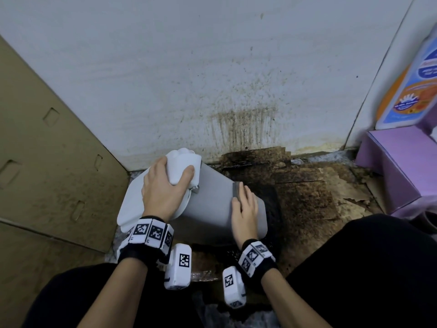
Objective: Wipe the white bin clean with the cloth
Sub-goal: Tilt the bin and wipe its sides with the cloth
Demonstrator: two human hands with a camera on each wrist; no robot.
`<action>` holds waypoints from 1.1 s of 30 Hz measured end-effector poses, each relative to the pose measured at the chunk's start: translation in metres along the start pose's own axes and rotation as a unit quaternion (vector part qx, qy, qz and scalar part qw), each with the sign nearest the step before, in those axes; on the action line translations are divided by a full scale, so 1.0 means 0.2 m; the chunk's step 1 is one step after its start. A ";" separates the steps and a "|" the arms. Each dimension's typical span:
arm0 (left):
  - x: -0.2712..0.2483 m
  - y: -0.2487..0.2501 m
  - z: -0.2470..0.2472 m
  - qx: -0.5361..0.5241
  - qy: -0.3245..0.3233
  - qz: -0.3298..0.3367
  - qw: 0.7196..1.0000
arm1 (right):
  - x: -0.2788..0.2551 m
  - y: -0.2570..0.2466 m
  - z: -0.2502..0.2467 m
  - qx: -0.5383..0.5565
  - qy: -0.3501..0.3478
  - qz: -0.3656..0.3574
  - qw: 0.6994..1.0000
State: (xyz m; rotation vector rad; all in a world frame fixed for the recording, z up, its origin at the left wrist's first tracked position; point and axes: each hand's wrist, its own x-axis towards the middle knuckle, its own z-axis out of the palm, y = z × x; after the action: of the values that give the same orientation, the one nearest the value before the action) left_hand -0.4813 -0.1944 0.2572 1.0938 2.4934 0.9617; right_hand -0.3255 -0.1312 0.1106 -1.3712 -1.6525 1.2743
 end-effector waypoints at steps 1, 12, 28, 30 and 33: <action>0.00 0.00 0.00 0.001 0.000 -0.002 1.000 | -0.04 -0.06 0.03 0.018 0.001 -0.023 1.000; 0.00 0.00 -0.01 -0.005 -0.001 -0.002 1.000 | -0.23 -0.23 0.13 -0.040 -0.019 -0.248 0.968; 0.00 0.03 0.00 -0.015 0.002 -0.005 1.000 | -0.13 0.28 -0.02 -0.030 0.069 0.024 0.997; 0.00 0.03 -0.01 -0.011 0.001 -0.007 1.000 | -0.14 0.28 -0.03 -0.007 0.072 0.077 0.994; 0.01 0.03 -0.01 -0.015 0.004 -0.011 1.000 | -0.13 0.24 0.02 -0.018 0.086 0.088 0.992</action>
State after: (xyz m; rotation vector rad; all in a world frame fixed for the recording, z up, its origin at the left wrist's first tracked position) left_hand -0.4808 -0.1916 0.2629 1.0535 2.4836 0.9967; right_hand -0.3048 -0.1578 0.0668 -1.6311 -1.4708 1.1894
